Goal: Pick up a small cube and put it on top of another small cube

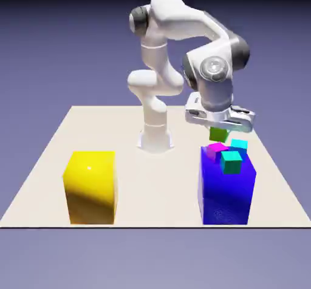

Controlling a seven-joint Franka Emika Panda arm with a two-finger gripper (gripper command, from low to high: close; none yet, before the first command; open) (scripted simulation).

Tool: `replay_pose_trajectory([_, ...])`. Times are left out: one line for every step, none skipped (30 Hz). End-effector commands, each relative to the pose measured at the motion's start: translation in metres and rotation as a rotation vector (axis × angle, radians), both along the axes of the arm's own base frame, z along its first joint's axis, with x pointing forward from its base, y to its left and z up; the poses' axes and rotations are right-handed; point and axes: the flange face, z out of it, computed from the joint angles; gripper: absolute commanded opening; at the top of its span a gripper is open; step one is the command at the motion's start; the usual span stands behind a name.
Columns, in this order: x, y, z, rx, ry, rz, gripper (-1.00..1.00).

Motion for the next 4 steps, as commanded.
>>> replay_pose_trajectory([-0.002,0.000,-0.004,-0.002,0.000,0.001,-1.00])
replay_pose_trajectory([-0.002,0.000,-0.004,-0.002,0.000,0.001,1.00])
replay_pose_trajectory([-0.002,0.000,-0.004,-0.002,0.000,0.001,1.00])
replay_pose_trajectory([0.003,-0.001,0.007,-0.001,0.000,0.001,1.00])
